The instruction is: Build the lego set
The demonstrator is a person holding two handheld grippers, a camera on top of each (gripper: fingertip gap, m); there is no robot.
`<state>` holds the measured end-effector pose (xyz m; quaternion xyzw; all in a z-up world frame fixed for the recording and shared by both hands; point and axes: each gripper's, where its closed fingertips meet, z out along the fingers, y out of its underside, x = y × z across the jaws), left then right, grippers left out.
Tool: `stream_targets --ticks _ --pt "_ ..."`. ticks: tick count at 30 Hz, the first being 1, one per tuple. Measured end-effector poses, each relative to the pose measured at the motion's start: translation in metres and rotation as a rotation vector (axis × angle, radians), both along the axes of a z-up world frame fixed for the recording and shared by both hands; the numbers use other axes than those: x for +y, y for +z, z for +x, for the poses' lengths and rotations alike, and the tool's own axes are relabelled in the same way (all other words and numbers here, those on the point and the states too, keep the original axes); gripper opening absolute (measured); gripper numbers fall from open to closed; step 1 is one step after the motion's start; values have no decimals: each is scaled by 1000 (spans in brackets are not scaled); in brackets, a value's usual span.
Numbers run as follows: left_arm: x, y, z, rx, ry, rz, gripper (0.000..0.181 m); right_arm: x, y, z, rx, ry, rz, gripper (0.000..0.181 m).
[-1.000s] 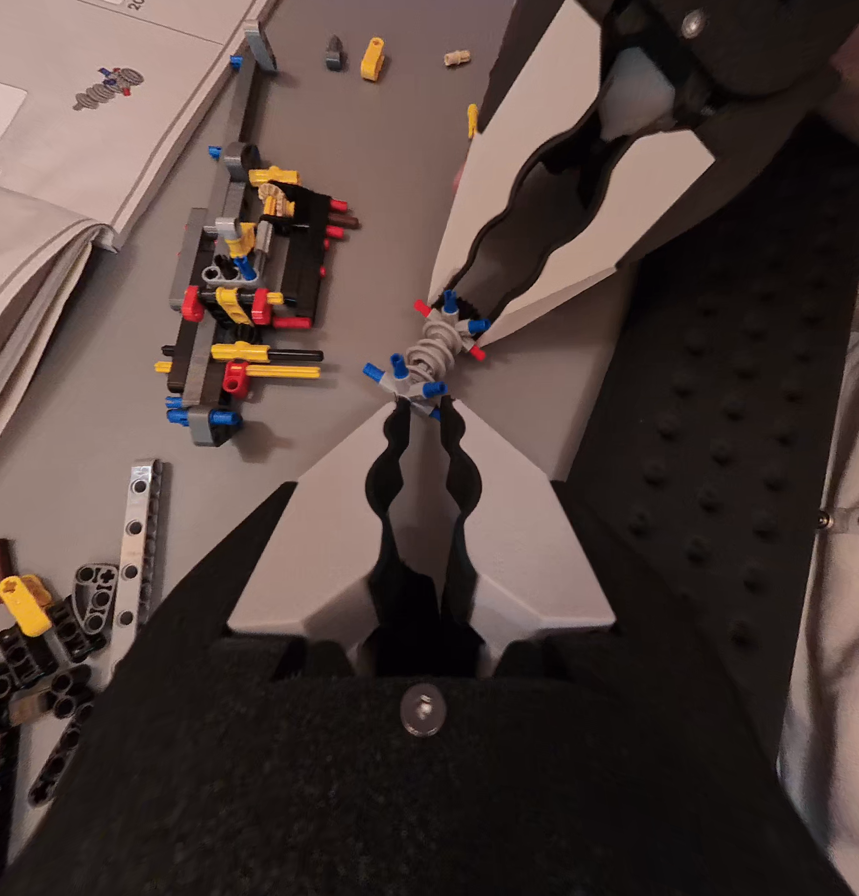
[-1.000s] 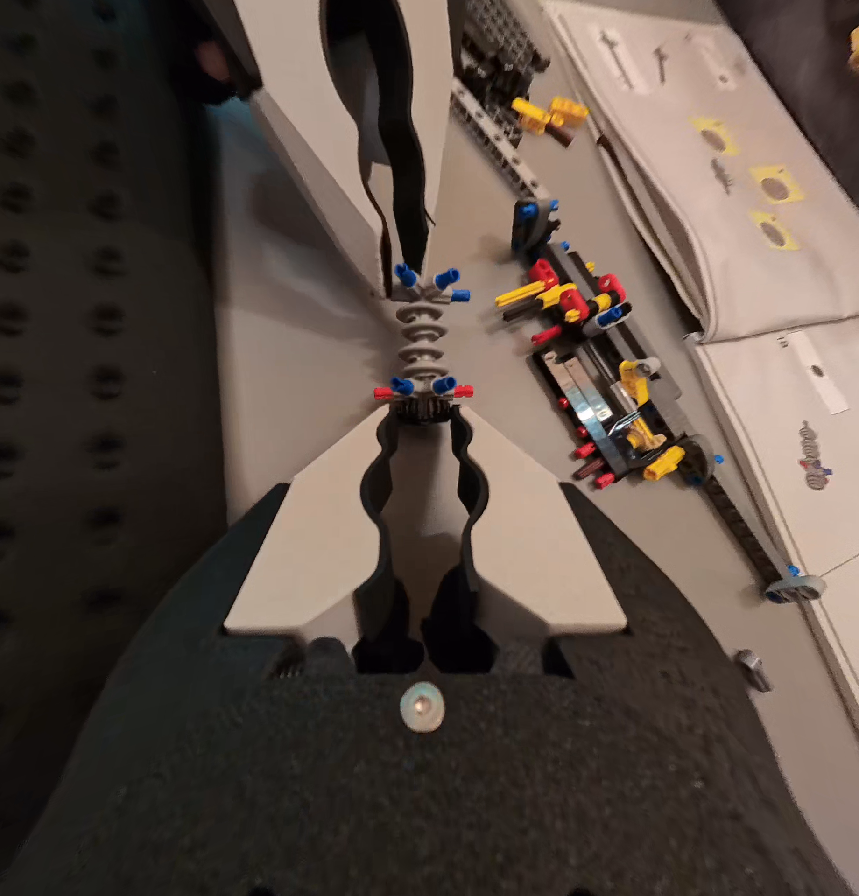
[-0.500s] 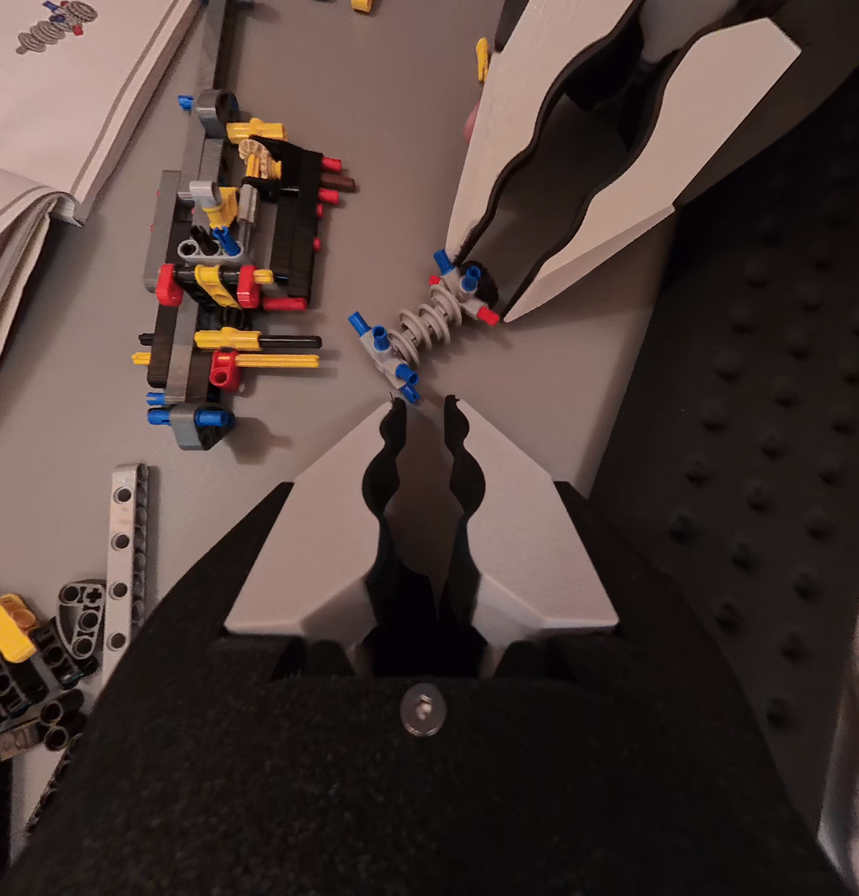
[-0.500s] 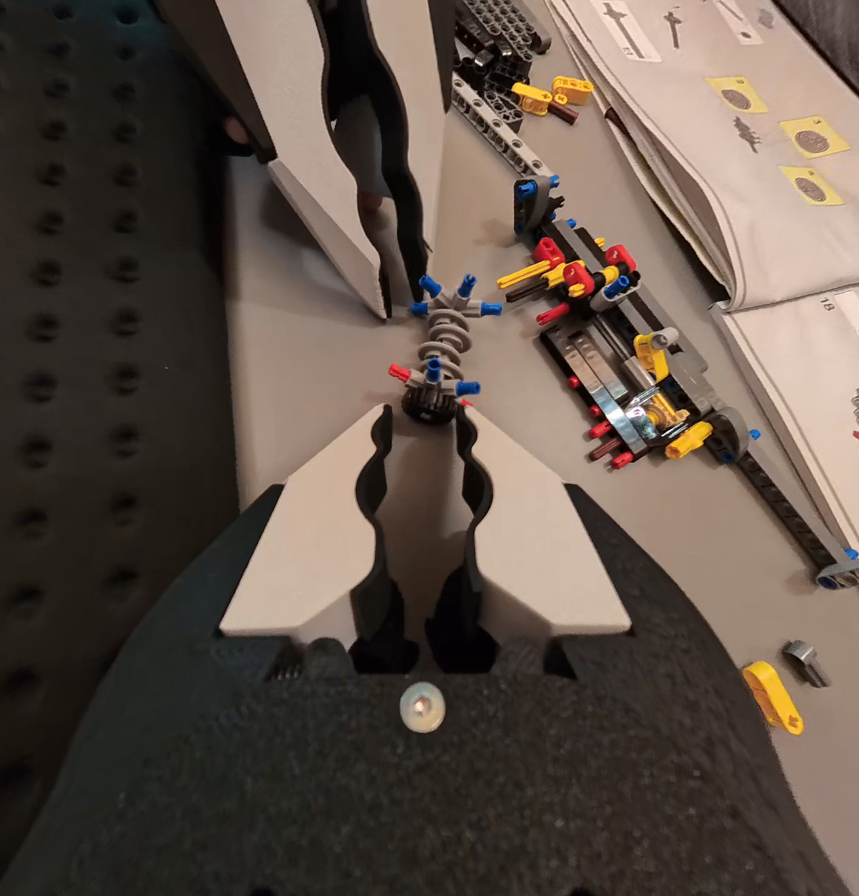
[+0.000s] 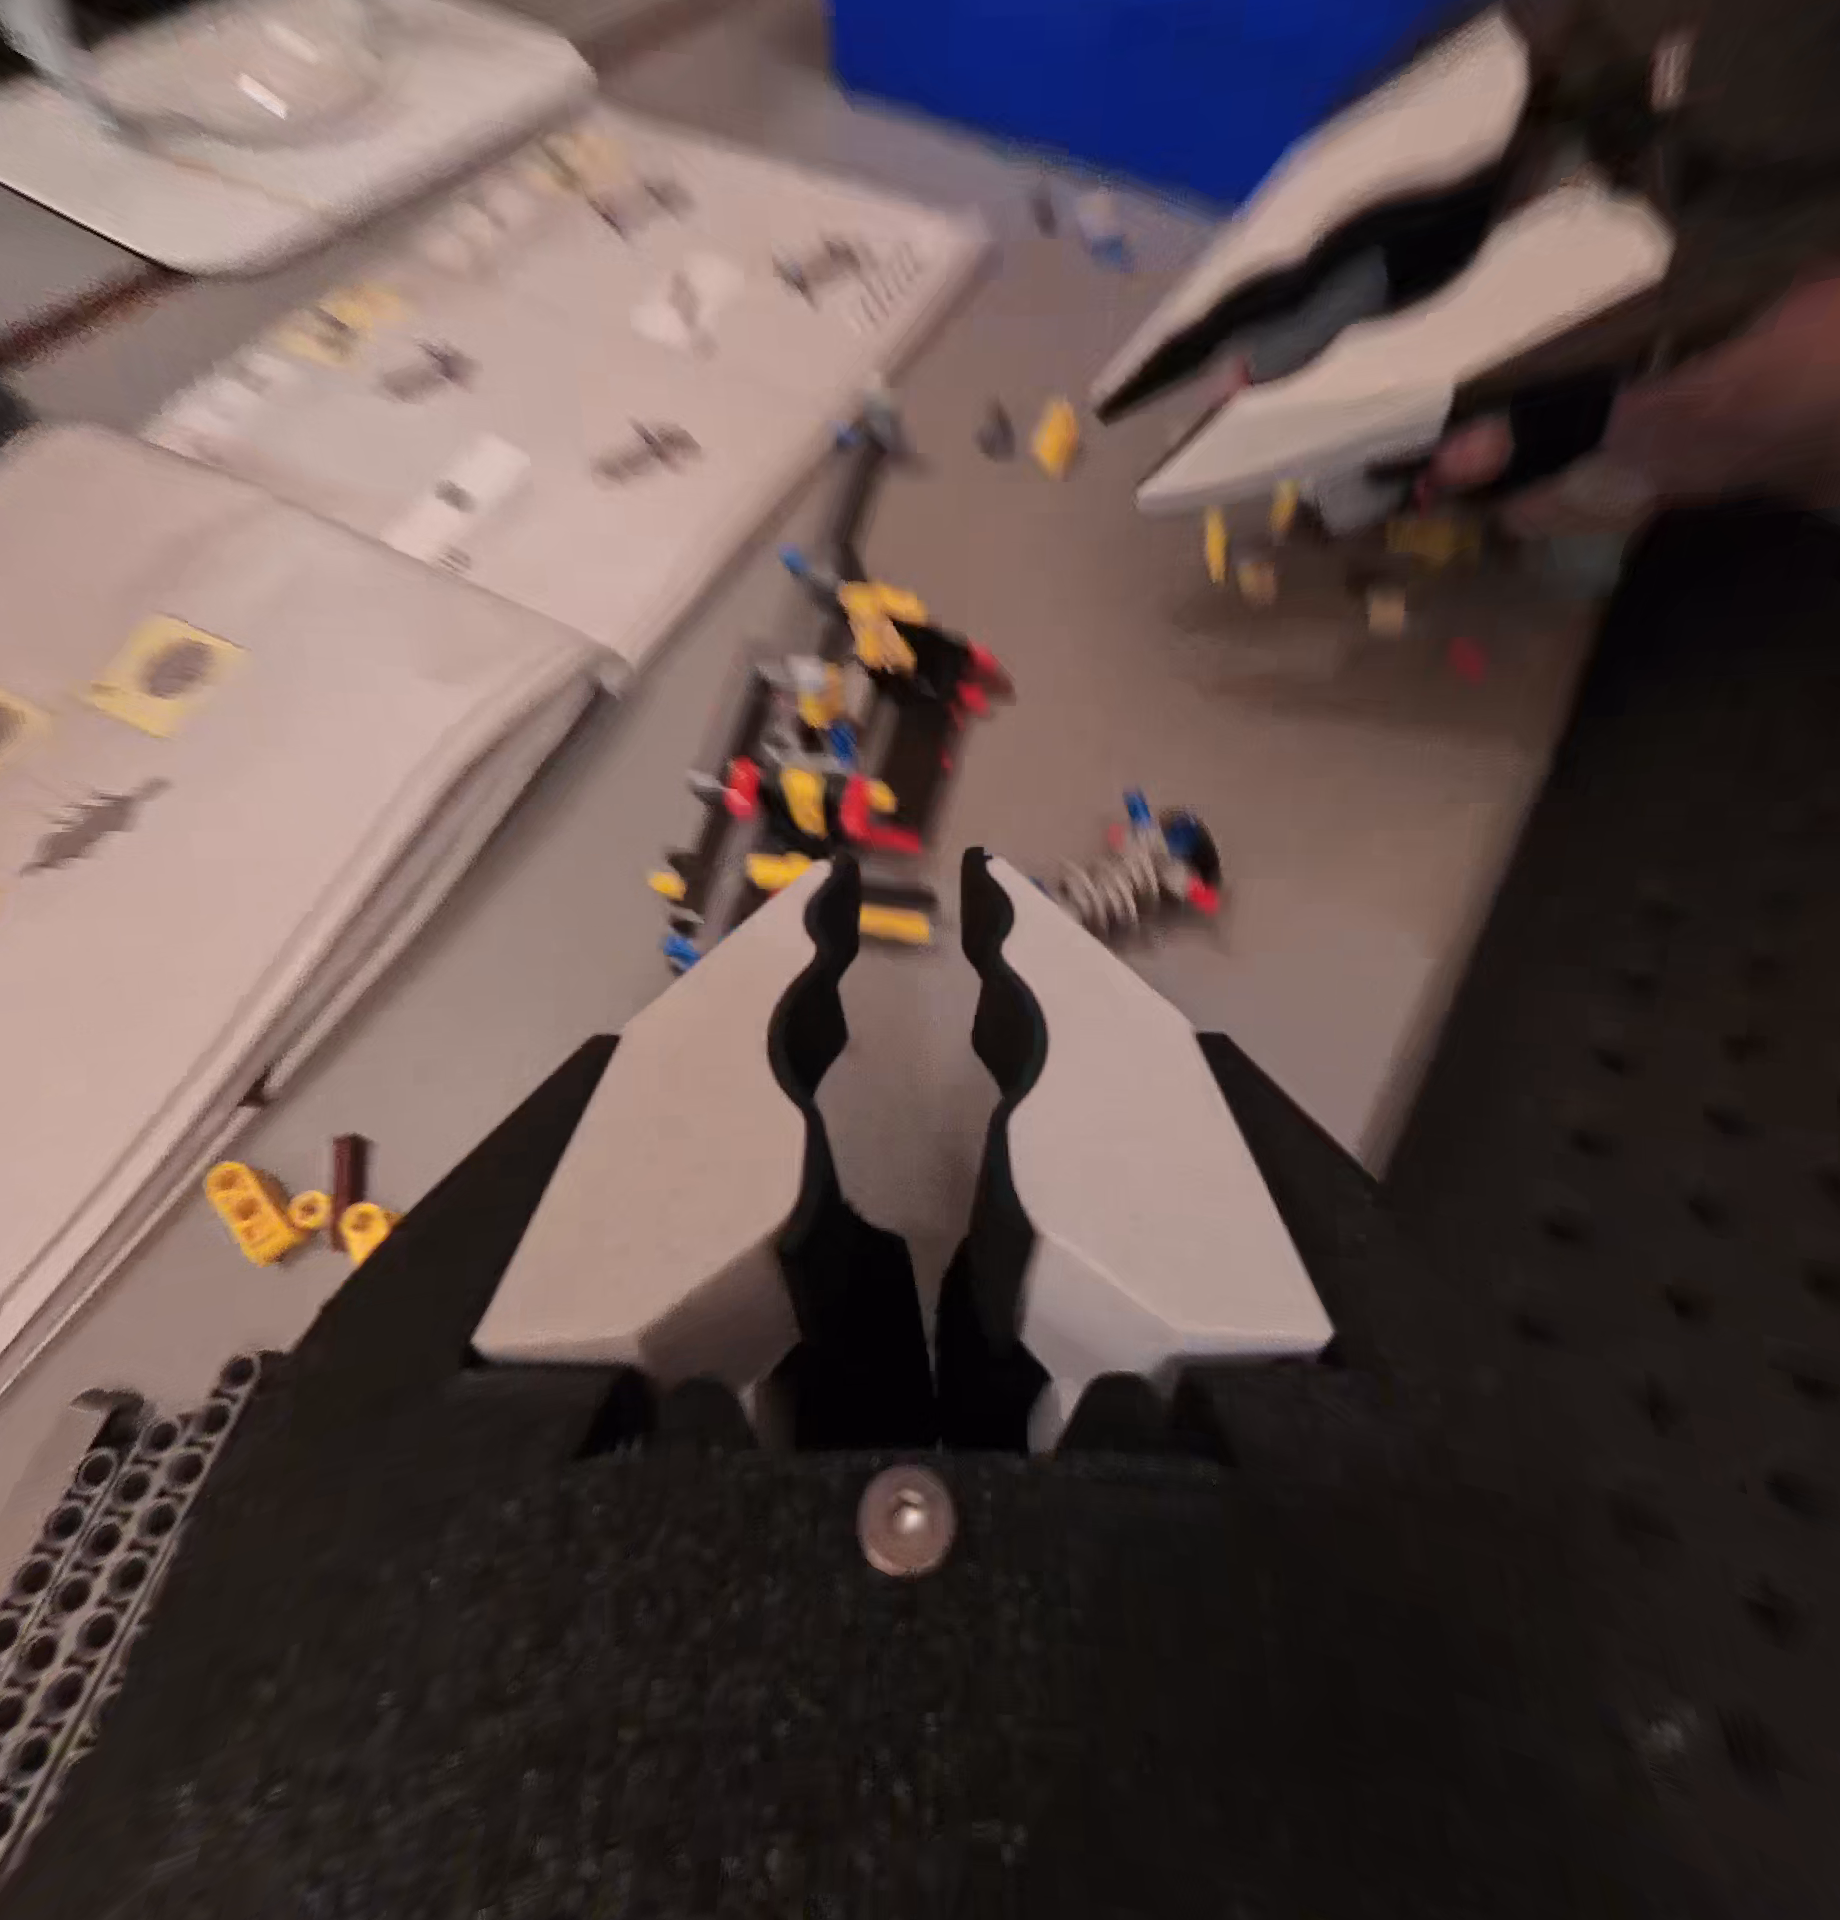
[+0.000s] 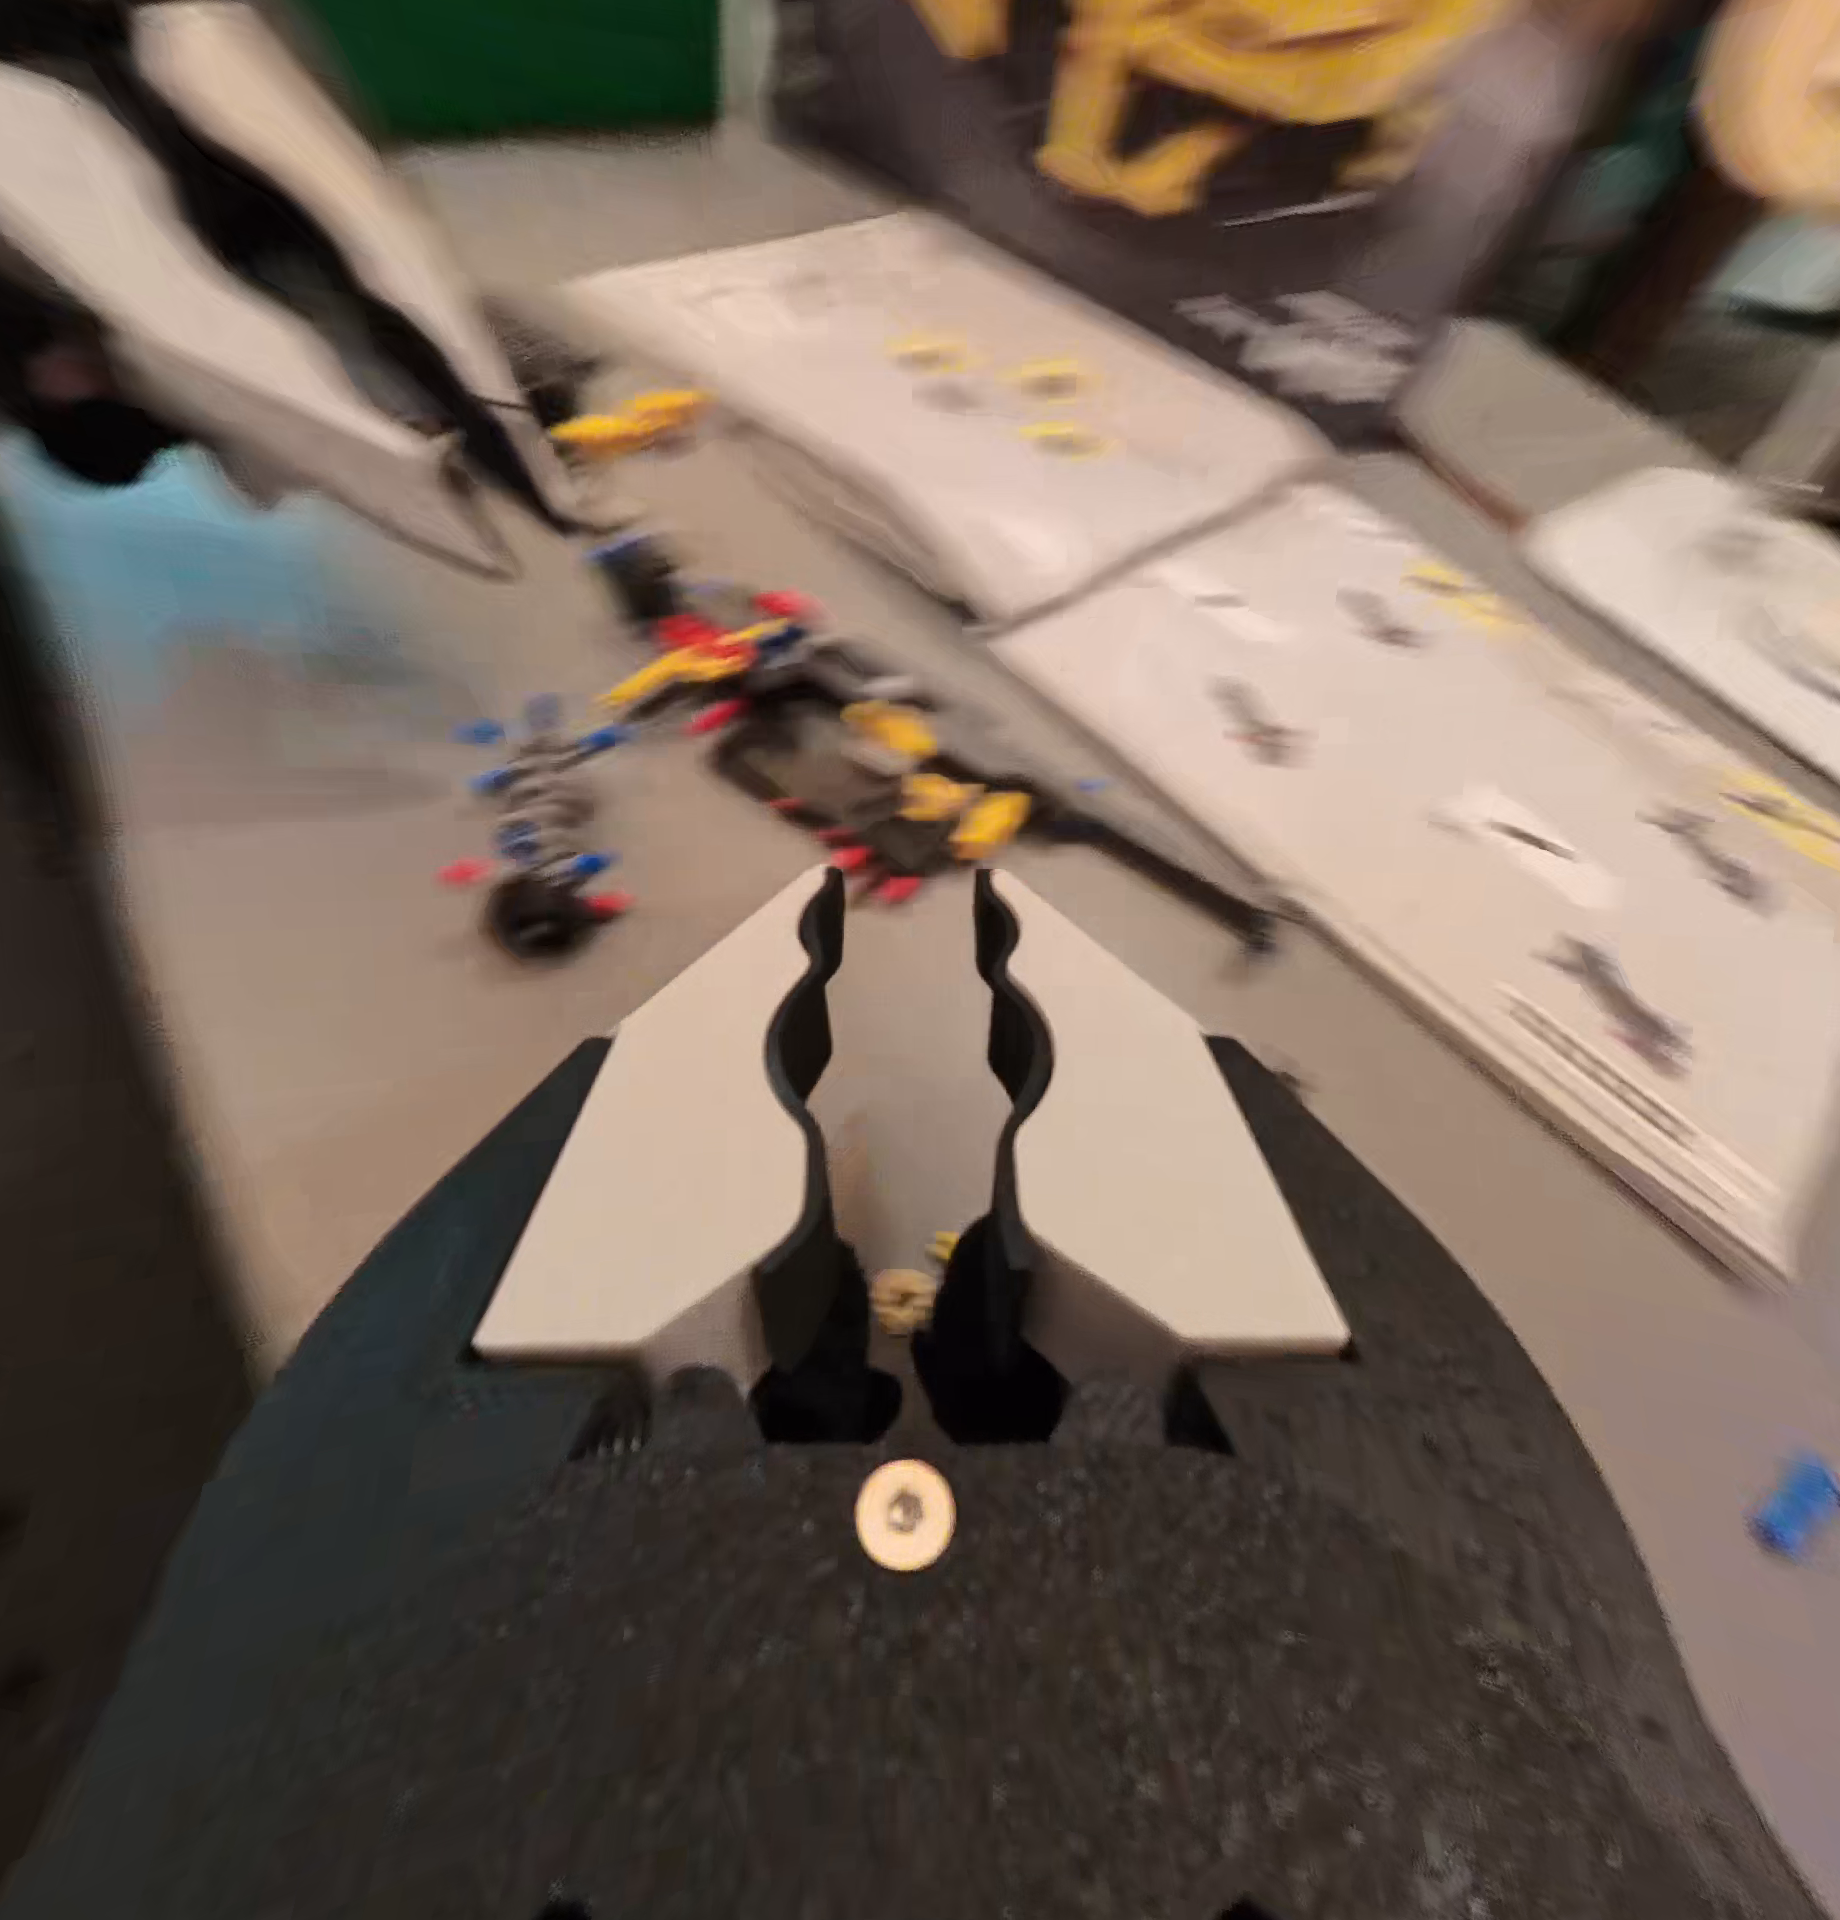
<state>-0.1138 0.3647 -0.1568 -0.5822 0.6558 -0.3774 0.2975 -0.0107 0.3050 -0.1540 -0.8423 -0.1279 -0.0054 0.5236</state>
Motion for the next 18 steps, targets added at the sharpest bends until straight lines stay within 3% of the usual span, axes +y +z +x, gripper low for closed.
stream_targets --ticks 4,8,12,18 --pt "41 41 20 -243 237 -209 39 -12 18 82 20 -384 128 20" --pt "83 68 28 -438 408 -257 41 -37 21 130 -41 -609 147 15" --pt "111 84 47 -451 466 -273 48 -33 24 141 90 -655 92 17" --pt "137 54 85 -304 471 -196 38 8 12 177 54 -651 -8 17"
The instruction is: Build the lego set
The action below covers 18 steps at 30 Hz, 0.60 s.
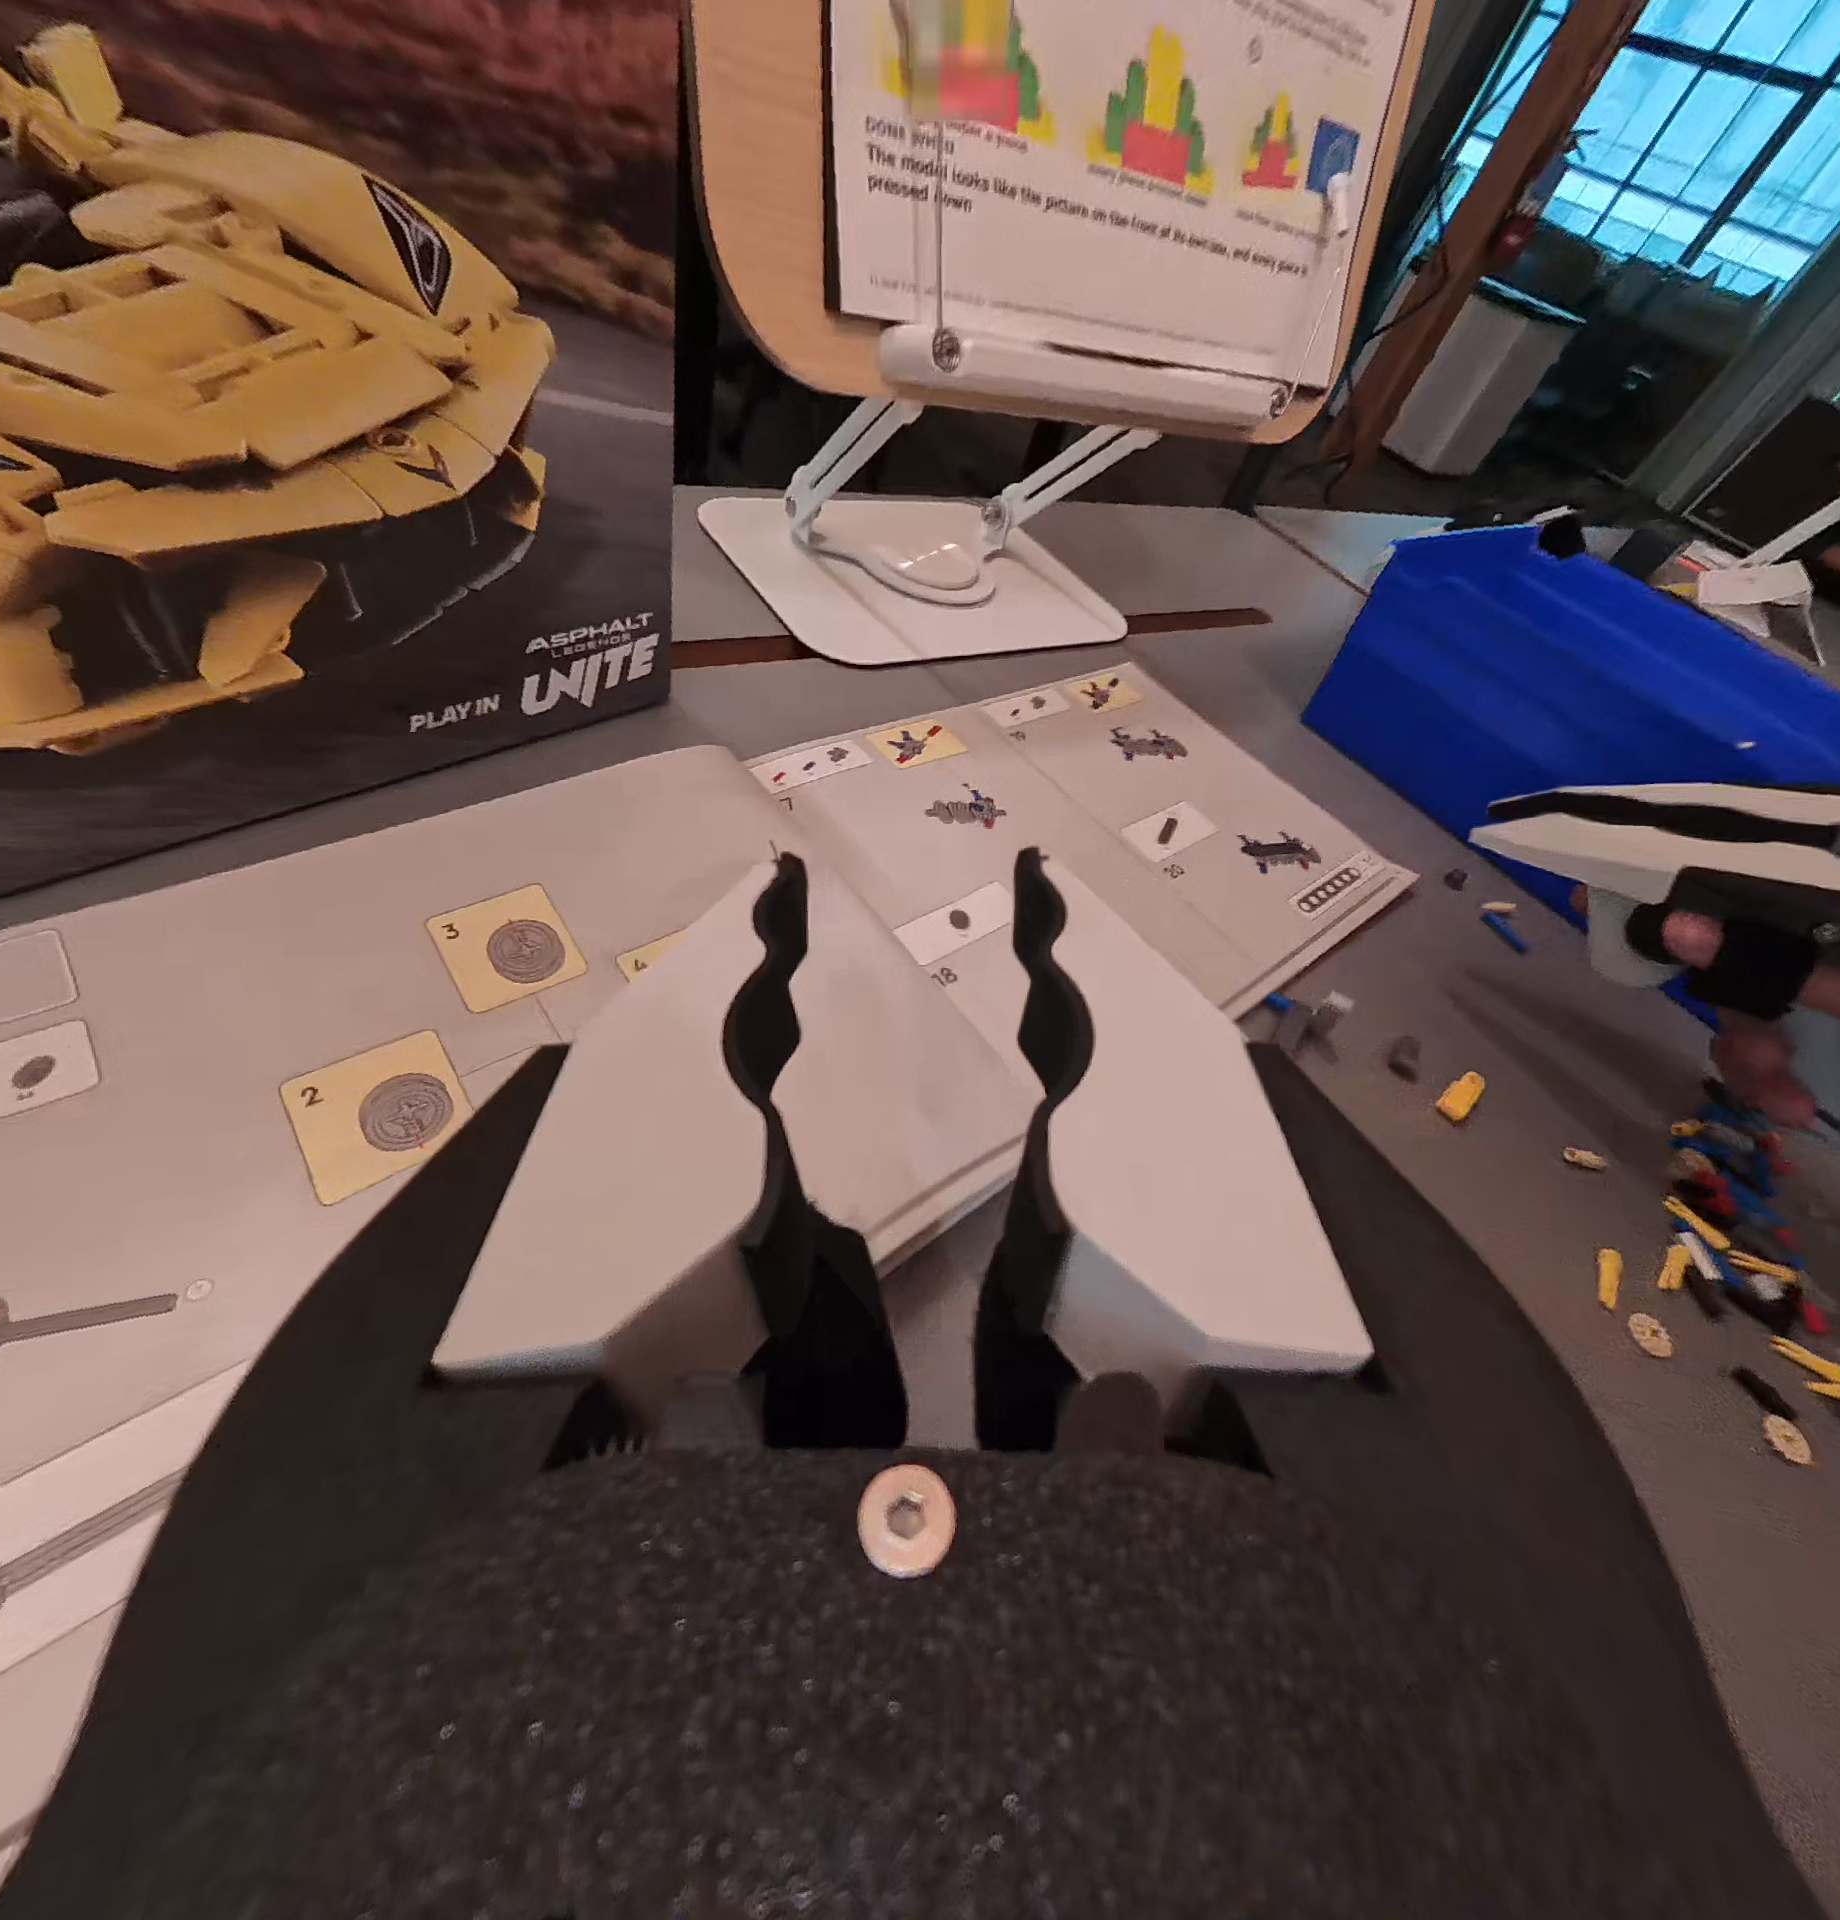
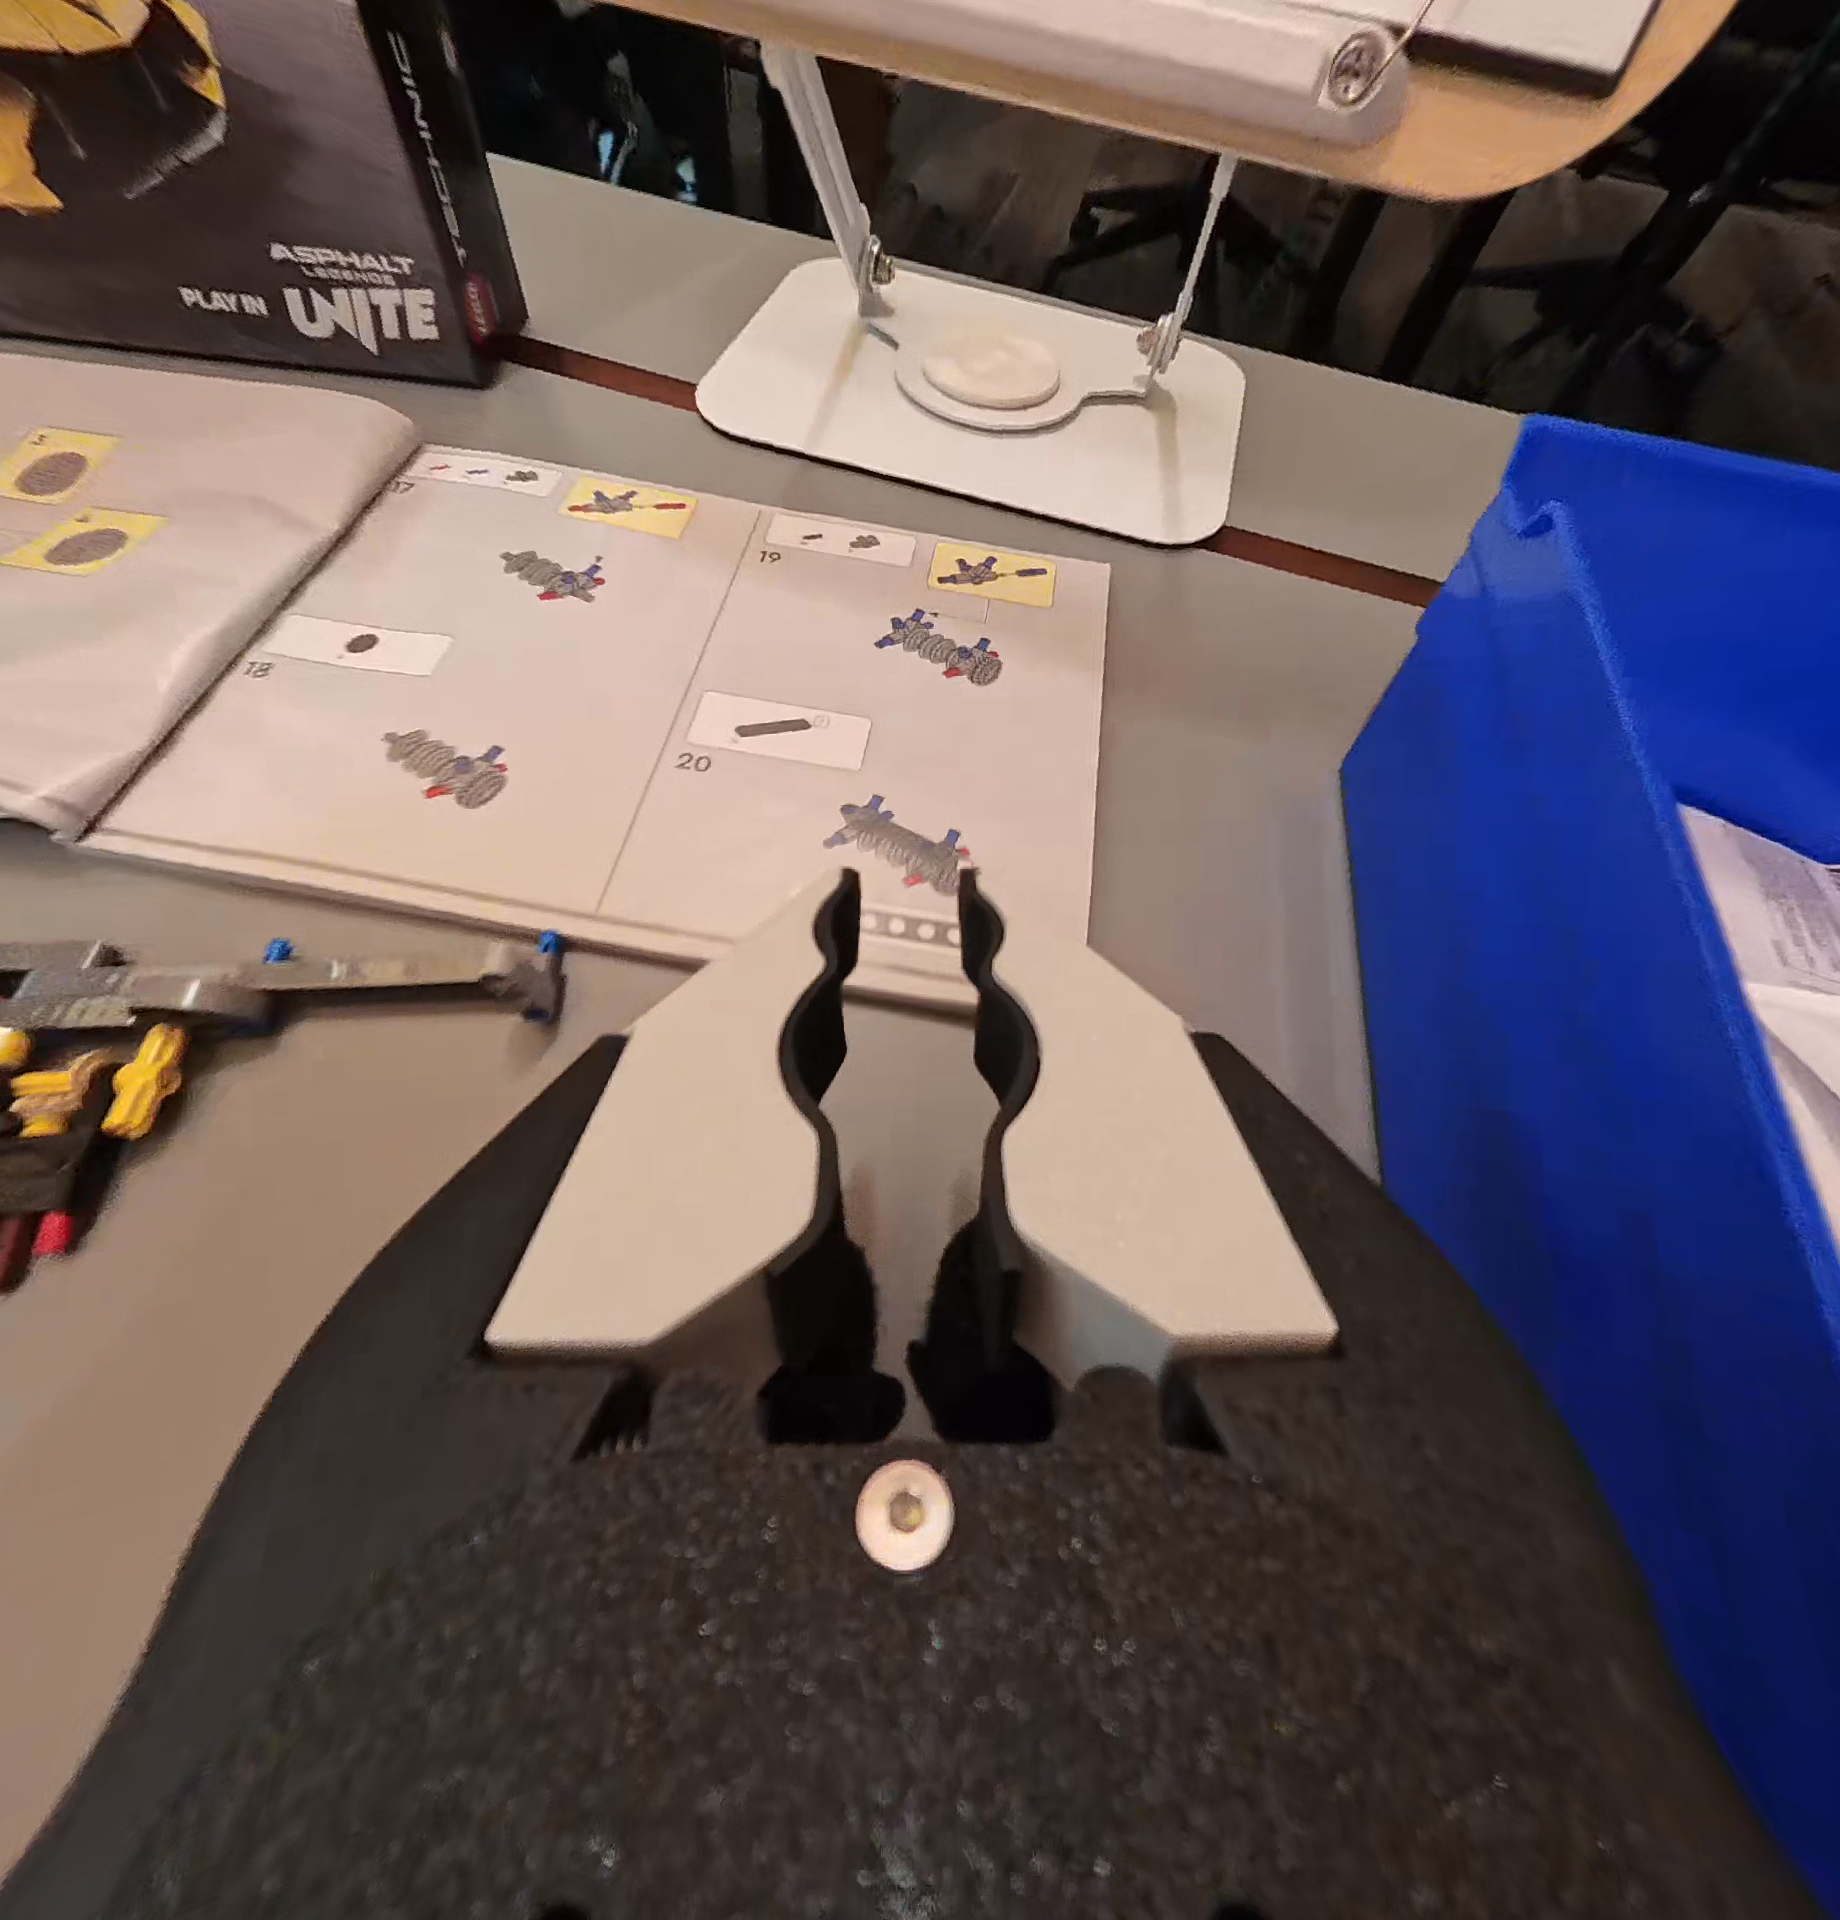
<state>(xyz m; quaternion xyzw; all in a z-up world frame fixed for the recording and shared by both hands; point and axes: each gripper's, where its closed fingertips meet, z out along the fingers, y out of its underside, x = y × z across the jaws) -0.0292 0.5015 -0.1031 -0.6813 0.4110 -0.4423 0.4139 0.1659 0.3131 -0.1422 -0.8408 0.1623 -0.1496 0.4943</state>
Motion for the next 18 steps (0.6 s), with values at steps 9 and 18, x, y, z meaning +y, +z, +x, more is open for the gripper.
stream_targets --ticks 9,18 --pt "-19 -18 -16 30 -104 -55 37 -1 -11 -17 79 68 44 21" --pt "-19 -26 -15 60 -107 -13 33 -1 -10 -24 111 115 70 21"
